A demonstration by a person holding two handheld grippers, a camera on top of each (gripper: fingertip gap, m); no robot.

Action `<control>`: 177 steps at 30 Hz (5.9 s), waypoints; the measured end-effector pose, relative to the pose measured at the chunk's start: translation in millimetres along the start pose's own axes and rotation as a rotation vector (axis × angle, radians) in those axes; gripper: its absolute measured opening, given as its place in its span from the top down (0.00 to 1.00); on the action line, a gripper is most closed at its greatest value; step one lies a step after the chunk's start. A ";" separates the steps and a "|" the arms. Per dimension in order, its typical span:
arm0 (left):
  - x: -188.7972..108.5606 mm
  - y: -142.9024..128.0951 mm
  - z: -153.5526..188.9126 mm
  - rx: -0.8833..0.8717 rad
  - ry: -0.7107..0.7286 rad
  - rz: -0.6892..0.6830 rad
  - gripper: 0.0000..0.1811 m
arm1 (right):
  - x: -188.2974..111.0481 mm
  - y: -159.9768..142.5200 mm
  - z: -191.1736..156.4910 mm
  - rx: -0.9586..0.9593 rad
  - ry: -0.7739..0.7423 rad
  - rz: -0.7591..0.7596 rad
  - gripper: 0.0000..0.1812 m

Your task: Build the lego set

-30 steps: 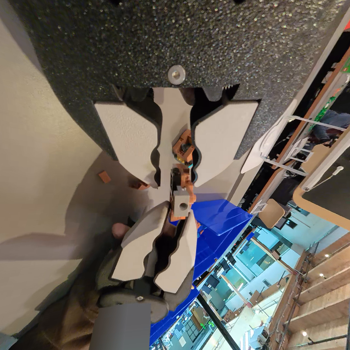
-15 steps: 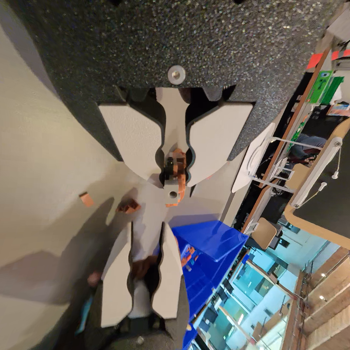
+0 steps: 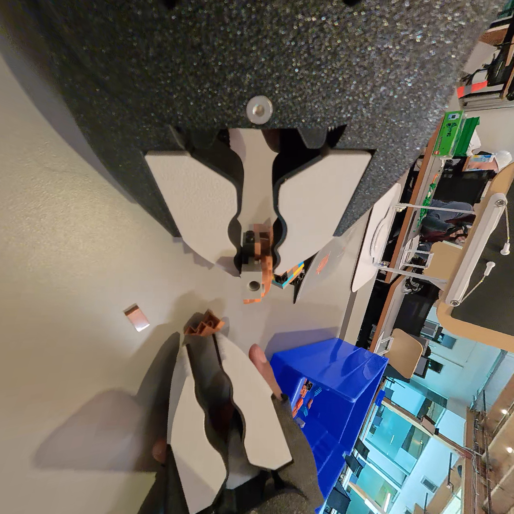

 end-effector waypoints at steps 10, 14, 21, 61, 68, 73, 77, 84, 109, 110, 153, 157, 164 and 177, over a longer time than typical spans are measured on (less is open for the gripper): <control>0.2 -2.2 1.2 0.055 0.017 -0.036 0.90 | 1.9 17.0 -0.2 0.106 0.056 -0.028 0.91; -0.1 -3.6 1.2 0.072 0.021 -0.051 0.90 | 1.9 0.1 5.6 0.334 -0.061 -0.254 0.83; -0.5 -1.5 0.0 0.082 0.037 -0.041 0.90 | 13.5 -4.2 -2.0 0.617 -0.020 -0.280 0.82; 0.8 20.9 14.3 -0.090 -0.048 0.106 0.90 | 11.0 54.8 41.3 0.525 -0.156 0.152 0.85; 0.6 19.7 11.4 -0.135 -0.052 0.102 0.90 | 5.0 58.8 44.9 0.418 -0.239 0.150 0.80; -0.1 20.5 10.2 -0.163 -0.057 0.107 0.90 | 11.5 54.4 39.3 0.170 -0.327 0.006 0.81; -0.1 20.3 11.7 -0.160 -0.065 0.100 0.90 | 16.1 54.9 39.5 0.045 -0.394 -0.064 0.86; -1.6 22.0 11.6 -0.190 -0.081 0.106 0.90 | 14.5 55.3 42.1 0.038 -0.430 -0.049 0.90; -6.0 29.5 9.8 -0.170 -0.054 0.144 0.86 | 7.3 58.6 42.1 0.006 -0.450 -0.045 0.91; -6.3 29.6 9.3 -0.169 -0.053 0.145 0.86 | 6.8 58.3 42.5 0.012 -0.449 -0.043 0.92; -13.3 38.8 0.0 0.106 0.161 0.153 0.90 | 2.8 64.7 40.6 -0.363 -0.661 -0.122 0.92; -12.0 34.1 -1.7 0.126 0.161 0.133 0.90 | 6.6 61.2 40.8 -0.397 -0.703 -0.166 0.91; -11.5 33.4 1.7 0.157 0.142 0.133 0.90 | 8.7 49.7 39.4 -0.394 -0.676 -0.194 0.89; -9.2 1.2 8.7 -0.166 -0.160 -0.049 0.77 | 6.2 25.9 31.7 -0.555 -0.607 -0.315 0.91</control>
Point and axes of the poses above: each gripper's, where its closed fingertips meet, x out along the fingers, y out of its top, z = x × y across the jaws, the point moved 3 cm from there along -x, back along the fingers, and after that the axes turned 14 degrees about -x, right-handed, at the moved point
